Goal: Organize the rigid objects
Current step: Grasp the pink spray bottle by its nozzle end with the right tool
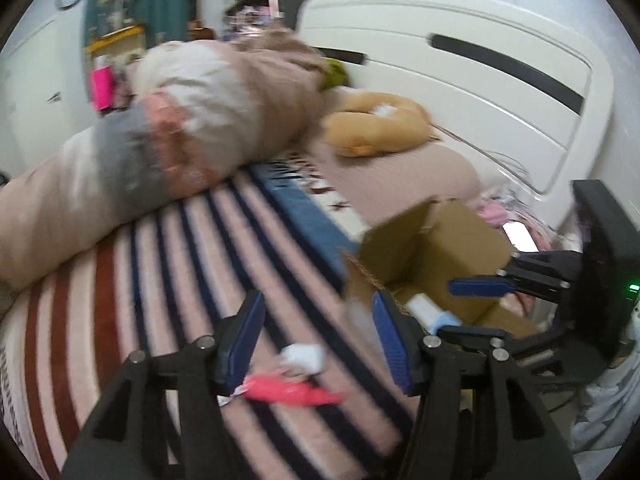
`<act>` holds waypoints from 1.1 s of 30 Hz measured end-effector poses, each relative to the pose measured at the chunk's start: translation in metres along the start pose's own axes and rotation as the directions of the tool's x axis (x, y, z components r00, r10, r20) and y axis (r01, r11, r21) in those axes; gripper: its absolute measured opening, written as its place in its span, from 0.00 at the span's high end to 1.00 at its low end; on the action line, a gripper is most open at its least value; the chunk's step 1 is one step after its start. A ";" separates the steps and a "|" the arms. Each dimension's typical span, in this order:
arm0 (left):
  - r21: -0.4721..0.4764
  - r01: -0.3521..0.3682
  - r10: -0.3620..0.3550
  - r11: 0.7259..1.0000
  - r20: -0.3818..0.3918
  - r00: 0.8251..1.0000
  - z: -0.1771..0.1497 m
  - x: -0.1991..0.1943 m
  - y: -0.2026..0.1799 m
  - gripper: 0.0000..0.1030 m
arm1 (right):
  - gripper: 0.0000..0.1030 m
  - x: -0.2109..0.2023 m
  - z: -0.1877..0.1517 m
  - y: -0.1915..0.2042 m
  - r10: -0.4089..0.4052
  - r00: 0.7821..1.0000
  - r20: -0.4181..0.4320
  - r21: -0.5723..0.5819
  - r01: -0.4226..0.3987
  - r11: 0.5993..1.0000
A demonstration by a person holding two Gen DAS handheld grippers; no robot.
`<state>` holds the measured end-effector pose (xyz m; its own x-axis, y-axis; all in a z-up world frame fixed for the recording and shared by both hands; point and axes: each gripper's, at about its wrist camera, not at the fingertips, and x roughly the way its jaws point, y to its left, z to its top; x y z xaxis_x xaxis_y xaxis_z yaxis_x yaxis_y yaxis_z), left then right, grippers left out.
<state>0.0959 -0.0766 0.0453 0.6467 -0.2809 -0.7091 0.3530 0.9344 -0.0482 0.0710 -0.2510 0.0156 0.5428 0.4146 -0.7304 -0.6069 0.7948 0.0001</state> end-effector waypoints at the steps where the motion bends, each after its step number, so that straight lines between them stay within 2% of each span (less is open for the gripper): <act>1: -0.021 -0.014 0.014 1.000 0.001 1.000 -0.007 -0.004 0.012 0.49 | 0.62 0.003 0.005 0.016 0.015 1.000 0.008 -0.026 -0.015 1.000; 3: -0.067 -0.043 0.043 0.997 -0.005 0.999 -0.025 -0.010 0.041 0.48 | 0.61 0.012 0.011 0.041 0.064 0.998 0.004 -0.064 -0.063 0.996; 4: -0.086 -0.056 0.056 0.995 -0.010 0.998 -0.035 -0.010 0.053 0.48 | 0.61 0.017 0.014 0.055 0.055 0.998 0.027 -0.099 -0.052 0.994; 6: -0.127 -0.073 0.070 0.989 -0.028 0.997 -0.057 -0.006 0.079 0.48 | 0.61 0.030 0.019 0.081 0.078 0.997 0.017 -0.143 -0.074 0.987; 9: -0.175 -0.073 0.063 0.982 -0.061 0.996 -0.085 0.009 0.108 0.48 | 0.61 0.062 0.021 0.108 0.126 0.991 -0.055 -0.168 -0.134 0.977; 12: -0.201 -0.054 0.033 0.978 -0.107 0.994 -0.113 0.038 0.127 0.48 | 0.61 0.101 0.012 0.122 0.128 0.983 -0.129 -0.150 -0.147 0.978; 16: -0.244 -0.006 -0.031 0.970 -0.148 0.988 -0.138 0.072 0.138 0.48 | 0.61 0.151 -0.007 0.122 0.064 0.977 -0.205 -0.130 -0.092 0.987; 19: -0.273 0.031 -0.075 0.961 -0.152 0.986 -0.150 0.088 0.141 0.48 | 0.61 0.182 -0.019 0.106 -0.022 0.967 -0.252 -0.120 -0.009 0.993; 21: -0.279 0.046 -0.092 0.959 -0.155 0.984 -0.154 0.095 0.141 0.48 | 0.61 0.192 -0.021 0.098 -0.030 0.964 -0.264 -0.106 0.002 0.994; 25: -0.269 0.038 -0.088 0.962 -0.176 0.980 -0.155 0.109 0.138 0.48 | 0.59 0.196 -0.021 0.094 0.008 0.962 -0.274 -0.096 -0.035 0.995; 28: -0.249 0.044 -0.091 0.967 -0.179 0.980 -0.153 0.121 0.136 0.48 | 0.60 0.203 -0.023 0.091 0.061 0.952 -0.299 -0.077 -0.088 0.993; 31: -0.209 0.041 -0.082 0.977 -0.192 0.978 -0.149 0.138 0.135 0.48 | 0.64 0.213 -0.026 0.088 0.100 0.941 -0.324 -0.052 -0.123 0.991; 32: -0.198 0.039 -0.077 0.979 -0.187 0.979 -0.147 0.142 0.134 0.48 | 0.71 0.214 -0.025 0.087 0.100 0.944 -0.315 -0.053 -0.123 0.991; 33: -0.187 0.042 -0.076 0.981 -0.181 0.981 -0.145 0.145 0.133 0.48 | 0.72 0.214 -0.024 0.085 0.098 0.945 -0.313 -0.052 -0.120 0.991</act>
<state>0.1386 0.0390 -0.1659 0.4851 -0.3072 -0.8187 0.2470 0.9463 -0.2087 0.1213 -0.1050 -0.1577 0.2715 0.3312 -0.9036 -0.6970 0.7151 0.0527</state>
